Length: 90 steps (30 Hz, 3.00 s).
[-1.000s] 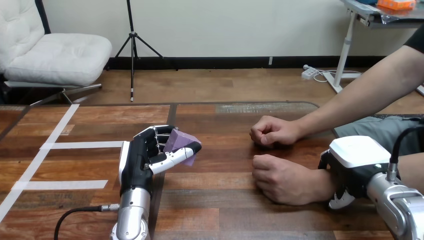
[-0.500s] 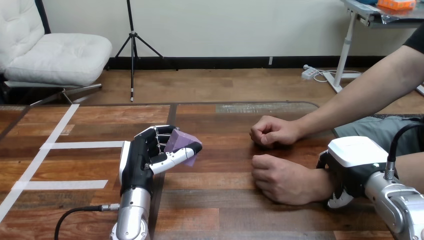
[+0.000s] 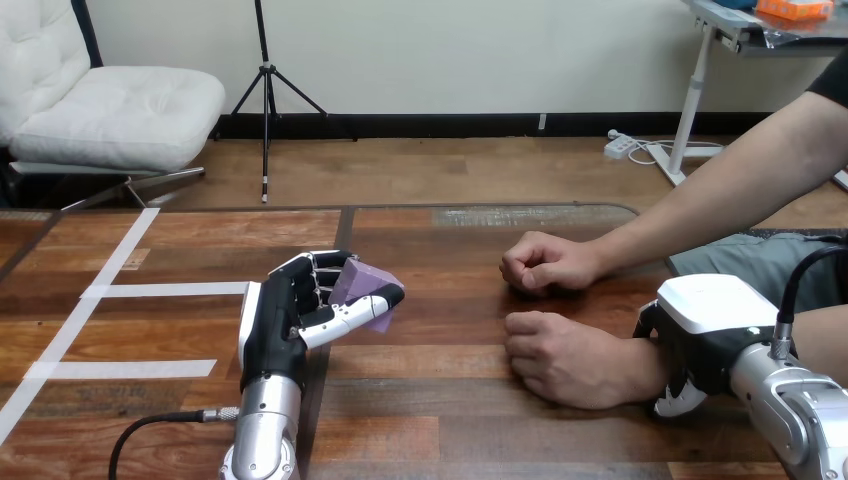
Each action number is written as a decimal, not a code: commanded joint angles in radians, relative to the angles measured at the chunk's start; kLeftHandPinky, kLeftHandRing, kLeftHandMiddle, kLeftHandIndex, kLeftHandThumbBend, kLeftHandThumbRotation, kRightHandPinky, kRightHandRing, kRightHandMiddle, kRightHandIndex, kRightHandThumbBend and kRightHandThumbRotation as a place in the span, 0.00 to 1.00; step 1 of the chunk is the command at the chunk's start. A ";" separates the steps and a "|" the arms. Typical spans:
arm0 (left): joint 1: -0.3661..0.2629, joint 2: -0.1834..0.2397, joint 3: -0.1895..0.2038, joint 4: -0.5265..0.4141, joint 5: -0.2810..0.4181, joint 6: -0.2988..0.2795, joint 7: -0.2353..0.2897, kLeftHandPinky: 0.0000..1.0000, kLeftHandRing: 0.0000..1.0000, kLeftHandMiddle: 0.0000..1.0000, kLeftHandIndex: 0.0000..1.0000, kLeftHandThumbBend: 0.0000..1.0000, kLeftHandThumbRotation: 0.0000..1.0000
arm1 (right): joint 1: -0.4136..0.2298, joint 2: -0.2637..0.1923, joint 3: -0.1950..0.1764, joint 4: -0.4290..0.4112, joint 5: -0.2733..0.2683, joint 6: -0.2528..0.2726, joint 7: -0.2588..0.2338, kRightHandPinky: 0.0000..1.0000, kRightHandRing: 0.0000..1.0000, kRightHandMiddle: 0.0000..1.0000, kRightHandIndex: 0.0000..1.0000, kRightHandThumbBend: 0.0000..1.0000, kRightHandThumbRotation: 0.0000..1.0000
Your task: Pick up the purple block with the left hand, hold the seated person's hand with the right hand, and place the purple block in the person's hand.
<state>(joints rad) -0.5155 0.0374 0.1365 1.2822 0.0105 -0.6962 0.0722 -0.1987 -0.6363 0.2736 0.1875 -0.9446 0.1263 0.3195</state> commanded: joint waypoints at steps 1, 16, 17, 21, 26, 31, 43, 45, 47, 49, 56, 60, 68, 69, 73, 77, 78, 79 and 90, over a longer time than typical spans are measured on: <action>-0.067 0.017 -0.001 -0.055 0.007 -0.027 0.003 0.37 0.42 0.48 0.49 0.83 0.00 | -0.015 -0.007 0.018 0.041 0.019 0.006 0.023 0.43 0.55 0.61 0.66 0.75 0.00; -0.066 0.014 0.001 -0.055 0.003 -0.024 0.002 0.37 0.42 0.48 0.50 0.83 0.00 | -0.008 0.002 0.012 0.045 0.049 0.012 0.024 0.31 0.42 0.52 0.63 0.75 0.00; -0.066 0.015 0.000 -0.055 0.004 -0.025 0.003 0.37 0.42 0.48 0.50 0.83 0.00 | -0.008 0.002 0.012 0.046 0.050 0.012 0.023 0.31 0.41 0.51 0.63 0.75 0.00; -0.066 0.017 -0.006 -0.055 0.013 -0.024 0.015 0.37 0.42 0.48 0.50 0.83 0.00 | -0.008 0.005 0.011 0.050 0.059 0.013 0.019 0.30 0.40 0.50 0.61 0.75 0.00; -0.066 0.015 -0.002 -0.055 0.007 -0.026 0.008 0.37 0.42 0.48 0.50 0.83 0.00 | -0.005 0.002 0.011 0.054 0.067 0.005 0.001 0.30 0.40 0.49 0.57 0.75 0.00; -0.066 0.015 -0.002 -0.055 0.007 -0.024 0.009 0.37 0.42 0.48 0.50 0.83 0.00 | 0.001 -0.001 0.006 0.052 0.076 -0.004 -0.012 0.32 0.42 0.50 0.55 0.76 0.00; -0.066 0.013 -0.002 -0.055 0.006 -0.030 0.007 0.37 0.42 0.48 0.50 0.83 0.00 | 0.003 -0.009 0.010 0.048 0.084 0.002 -0.016 0.35 0.45 0.51 0.53 0.78 0.00; -0.066 0.013 -0.003 -0.056 0.008 -0.030 0.010 0.37 0.42 0.48 0.50 0.83 0.00 | 0.003 -0.010 0.010 0.046 0.082 0.004 -0.016 0.35 0.45 0.51 0.53 0.79 0.00; -0.066 0.013 -0.002 -0.055 0.007 -0.030 0.009 0.37 0.42 0.48 0.50 0.83 0.00 | 0.005 -0.010 0.010 0.045 0.079 0.006 -0.020 0.35 0.45 0.51 0.54 0.79 0.00; -0.066 0.012 -0.002 -0.055 0.007 -0.028 0.011 0.37 0.42 0.48 0.50 0.83 0.00 | 0.006 -0.011 0.010 0.045 0.078 0.005 -0.023 0.35 0.45 0.51 0.54 0.79 0.00; -0.067 0.010 -0.003 -0.055 0.008 -0.027 0.014 0.37 0.42 0.48 0.49 0.83 0.00 | 0.005 -0.017 0.007 0.051 0.086 -0.008 -0.025 0.36 0.46 0.53 0.55 0.79 0.00; -0.067 0.010 -0.006 -0.055 0.011 -0.024 0.020 0.37 0.42 0.48 0.49 0.83 0.00 | 0.003 -0.017 0.009 0.049 0.086 0.001 -0.016 0.38 0.48 0.54 0.55 0.79 0.00; -0.067 0.009 -0.010 -0.055 0.018 -0.022 0.029 0.37 0.42 0.48 0.49 0.83 0.00 | 0.008 -0.018 0.005 0.048 0.088 -0.003 -0.036 0.40 0.49 0.54 0.54 0.78 0.00; -0.067 0.009 -0.010 -0.055 0.018 -0.022 0.029 0.37 0.42 0.48 0.49 0.83 0.00 | 0.008 -0.019 0.005 0.048 0.088 -0.003 -0.035 0.40 0.49 0.54 0.54 0.78 0.00; -0.067 0.008 -0.010 -0.056 0.017 -0.022 0.029 0.37 0.43 0.48 0.49 0.83 0.00 | 0.009 -0.018 0.003 0.049 0.093 -0.004 -0.040 0.41 0.49 0.55 0.54 0.76 0.00; -0.067 0.006 -0.008 -0.055 0.013 -0.020 0.025 0.37 0.43 0.48 0.49 0.83 0.00 | 0.010 -0.021 0.001 0.048 0.096 -0.010 -0.049 0.41 0.49 0.55 0.53 0.76 0.00; -0.068 0.006 -0.008 -0.055 0.012 -0.019 0.024 0.37 0.43 0.48 0.49 0.83 0.00 | 0.011 -0.021 0.001 0.048 0.096 -0.012 -0.051 0.41 0.49 0.54 0.53 0.76 0.00; -0.068 0.005 -0.007 -0.056 0.010 -0.018 0.022 0.37 0.43 0.48 0.49 0.83 0.00 | 0.012 -0.020 -0.002 0.044 0.099 -0.010 -0.049 0.41 0.49 0.54 0.53 0.76 0.00; -0.069 0.000 -0.002 -0.058 0.001 -0.020 0.005 0.37 0.43 0.48 0.49 0.84 0.00 | 0.019 -0.026 -0.020 0.014 0.114 -0.025 -0.076 0.40 0.48 0.54 0.53 0.78 0.00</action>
<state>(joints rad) -0.5155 0.0358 0.1351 1.2812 0.0113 -0.6962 0.0902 -0.1939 -0.6384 0.2698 0.2028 -0.8578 0.1126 0.2548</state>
